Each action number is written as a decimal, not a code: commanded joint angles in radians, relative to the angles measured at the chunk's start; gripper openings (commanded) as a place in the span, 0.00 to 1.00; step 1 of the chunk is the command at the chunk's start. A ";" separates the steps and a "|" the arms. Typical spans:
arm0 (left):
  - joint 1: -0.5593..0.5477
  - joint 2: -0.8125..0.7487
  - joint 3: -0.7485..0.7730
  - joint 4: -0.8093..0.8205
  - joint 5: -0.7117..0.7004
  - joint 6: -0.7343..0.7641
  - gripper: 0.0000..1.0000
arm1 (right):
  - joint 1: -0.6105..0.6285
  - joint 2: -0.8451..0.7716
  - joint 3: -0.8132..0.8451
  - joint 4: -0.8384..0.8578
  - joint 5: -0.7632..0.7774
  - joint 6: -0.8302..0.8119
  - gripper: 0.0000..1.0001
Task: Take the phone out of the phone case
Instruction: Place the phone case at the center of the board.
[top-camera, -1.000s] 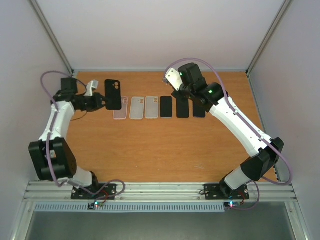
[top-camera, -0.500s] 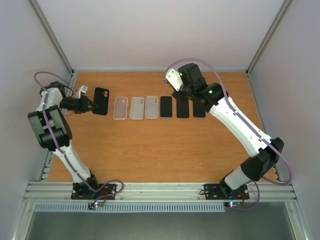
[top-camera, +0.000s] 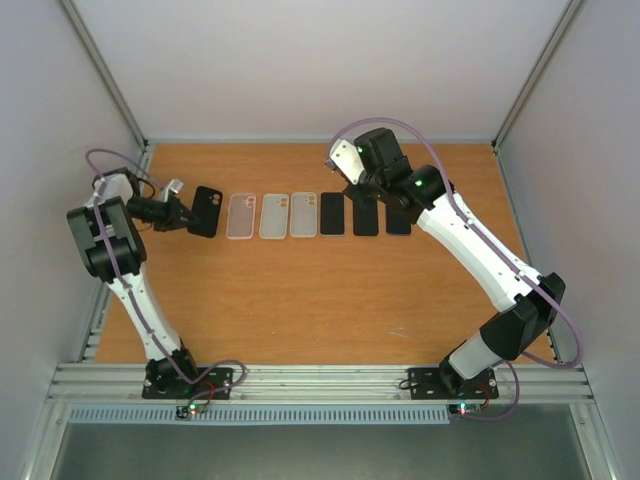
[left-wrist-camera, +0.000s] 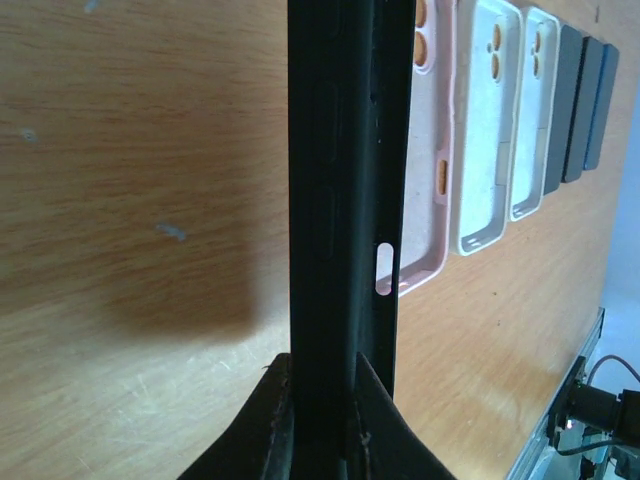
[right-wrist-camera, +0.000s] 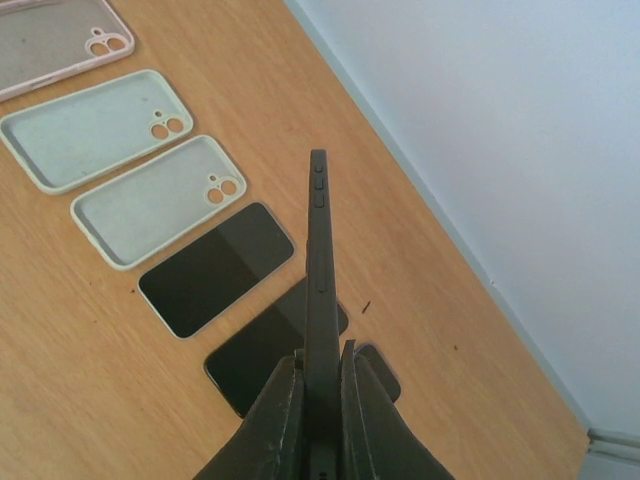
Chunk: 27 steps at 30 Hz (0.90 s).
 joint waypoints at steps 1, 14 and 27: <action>-0.014 0.037 0.032 0.024 -0.027 -0.008 0.06 | -0.005 0.005 0.019 0.033 0.008 0.010 0.01; -0.065 0.063 -0.025 0.167 -0.144 -0.131 0.07 | -0.006 0.011 0.021 0.027 0.009 0.009 0.01; -0.092 0.036 -0.071 0.254 -0.295 -0.225 0.18 | -0.005 0.009 0.018 0.029 0.003 0.009 0.01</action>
